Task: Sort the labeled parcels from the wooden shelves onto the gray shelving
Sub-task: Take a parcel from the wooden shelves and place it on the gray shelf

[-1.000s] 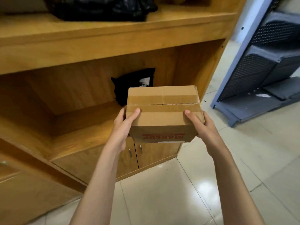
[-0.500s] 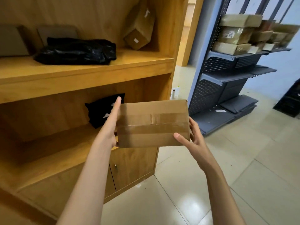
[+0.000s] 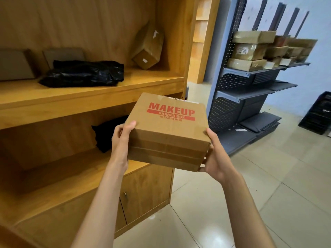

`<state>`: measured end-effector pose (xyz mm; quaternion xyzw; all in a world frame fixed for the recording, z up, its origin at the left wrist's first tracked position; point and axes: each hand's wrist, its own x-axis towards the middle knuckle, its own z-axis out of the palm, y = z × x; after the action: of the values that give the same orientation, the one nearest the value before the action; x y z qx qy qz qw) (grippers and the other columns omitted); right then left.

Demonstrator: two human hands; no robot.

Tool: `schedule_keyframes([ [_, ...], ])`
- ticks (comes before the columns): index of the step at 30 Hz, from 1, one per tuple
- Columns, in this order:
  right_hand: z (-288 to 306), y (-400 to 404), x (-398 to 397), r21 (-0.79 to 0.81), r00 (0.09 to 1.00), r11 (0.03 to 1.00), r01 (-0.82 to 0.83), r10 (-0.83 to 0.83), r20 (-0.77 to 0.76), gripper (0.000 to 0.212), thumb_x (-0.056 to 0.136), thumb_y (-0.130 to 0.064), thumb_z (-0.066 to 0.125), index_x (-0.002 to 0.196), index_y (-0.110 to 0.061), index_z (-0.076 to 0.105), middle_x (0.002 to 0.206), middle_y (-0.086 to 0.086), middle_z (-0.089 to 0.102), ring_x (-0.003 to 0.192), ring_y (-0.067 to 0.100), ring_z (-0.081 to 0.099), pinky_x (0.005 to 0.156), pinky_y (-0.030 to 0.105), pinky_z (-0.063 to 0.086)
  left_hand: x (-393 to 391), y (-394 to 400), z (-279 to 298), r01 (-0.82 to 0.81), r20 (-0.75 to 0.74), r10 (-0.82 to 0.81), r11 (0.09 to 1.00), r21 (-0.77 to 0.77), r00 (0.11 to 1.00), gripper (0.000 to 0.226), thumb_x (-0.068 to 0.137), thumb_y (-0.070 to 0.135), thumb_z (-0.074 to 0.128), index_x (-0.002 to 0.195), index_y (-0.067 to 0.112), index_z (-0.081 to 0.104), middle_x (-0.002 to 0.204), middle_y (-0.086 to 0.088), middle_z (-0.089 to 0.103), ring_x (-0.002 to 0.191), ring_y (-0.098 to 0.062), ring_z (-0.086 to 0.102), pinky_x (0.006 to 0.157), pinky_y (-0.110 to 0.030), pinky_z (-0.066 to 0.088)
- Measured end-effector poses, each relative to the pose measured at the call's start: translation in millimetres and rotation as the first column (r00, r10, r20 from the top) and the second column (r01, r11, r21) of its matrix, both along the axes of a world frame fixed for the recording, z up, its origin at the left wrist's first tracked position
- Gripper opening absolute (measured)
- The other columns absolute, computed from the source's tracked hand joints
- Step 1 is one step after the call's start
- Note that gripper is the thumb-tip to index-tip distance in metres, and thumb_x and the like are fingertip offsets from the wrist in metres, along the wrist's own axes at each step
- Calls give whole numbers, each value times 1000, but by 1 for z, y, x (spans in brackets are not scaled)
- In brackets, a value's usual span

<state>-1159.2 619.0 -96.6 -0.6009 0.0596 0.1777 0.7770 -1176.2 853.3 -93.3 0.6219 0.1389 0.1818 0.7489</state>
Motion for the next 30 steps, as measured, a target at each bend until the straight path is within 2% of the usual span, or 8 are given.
schedule_keyframes([
  [8, 0, 10, -2, -37, 995, 996, 84, -82, 58, 54, 74, -56, 62, 116, -23, 57, 112, 12, 61, 105, 27, 58, 84, 50, 53, -2, 12, -7, 60, 4, -60, 997, 54, 998, 51, 69, 61, 55, 109, 31, 53, 107, 10, 53, 99, -9, 50, 86, -35, 42],
  [13, 0, 8, 1, -37, 953, 997, 74, -60, 298, 102, 50, -53, 71, 144, -31, 37, 124, -3, 61, 112, 18, 58, 90, 45, 50, -4, 30, 5, 211, -104, -206, 977, 40, 973, 63, 66, 61, 64, 119, 27, 58, 110, -3, 65, 104, -21, 58, 95, -46, 47],
  [18, 0, -2, 3, -41, 893, 994, -100, 108, 438, 104, 51, -39, 75, 145, -36, 32, 137, 4, 53, 122, 22, 54, 100, 48, 46, -7, 47, 12, 361, -71, -367, 928, -88, 927, 35, 82, 55, 53, 99, 27, 67, 83, 1, 73, 77, -16, 70, 71, -37, 49],
  [21, -1, -3, 1, -72, 885, 985, -159, 174, 432, 103, 49, -36, 77, 142, -41, 32, 138, 0, 50, 122, 17, 53, 97, 38, 47, -8, 49, 11, 397, -42, -402, 913, -97, 915, 60, 47, 70, 77, 89, 27, 73, 82, -2, 74, 72, -17, 71, 63, -33, 54],
  [23, 0, -3, 2, -98, 905, 977, -189, 212, 368, 103, 53, -47, 80, 143, -43, 32, 142, -2, 48, 130, 20, 47, 107, 49, 38, -10, 48, 9, 416, -41, -419, 907, -71, 907, 83, 24, 71, 82, 93, 26, 71, 84, -3, 74, 73, -18, 71, 59, -31, 56],
  [26, 12, -3, 4, -127, 957, 975, -183, 206, 203, 93, 61, -91, 49, 139, -41, 44, 134, -1, 59, 130, 26, 48, 109, 61, 29, -11, 51, 6, 474, -69, -470, 878, 60, 880, 111, 25, 70, 84, 124, 26, 57, 105, -2, 71, 94, -19, 69, 73, -33, 55],
  [28, 20, -4, 8, -27, 980, 987, -159, 161, 119, 90, 70, -90, 22, 137, -36, 48, 123, 2, 67, 119, 27, 58, 102, 60, 39, -9, 52, 9, 514, -94, -506, 833, 205, 857, 123, 33, 68, 84, 143, 40, 34, 130, 4, 58, 118, -19, 57, 90, -36, 50],
  [30, 27, -4, 8, 72, 992, 992, -104, 98, 83, 83, 76, -85, 18, 134, -36, 51, 118, 5, 69, 113, 29, 62, 94, 61, 45, -8, 50, 15, 541, -118, -531, 791, 284, 839, 127, 36, 68, 83, 145, 50, 22, 143, 7, 44, 128, -16, 45, 97, -34, 44],
])
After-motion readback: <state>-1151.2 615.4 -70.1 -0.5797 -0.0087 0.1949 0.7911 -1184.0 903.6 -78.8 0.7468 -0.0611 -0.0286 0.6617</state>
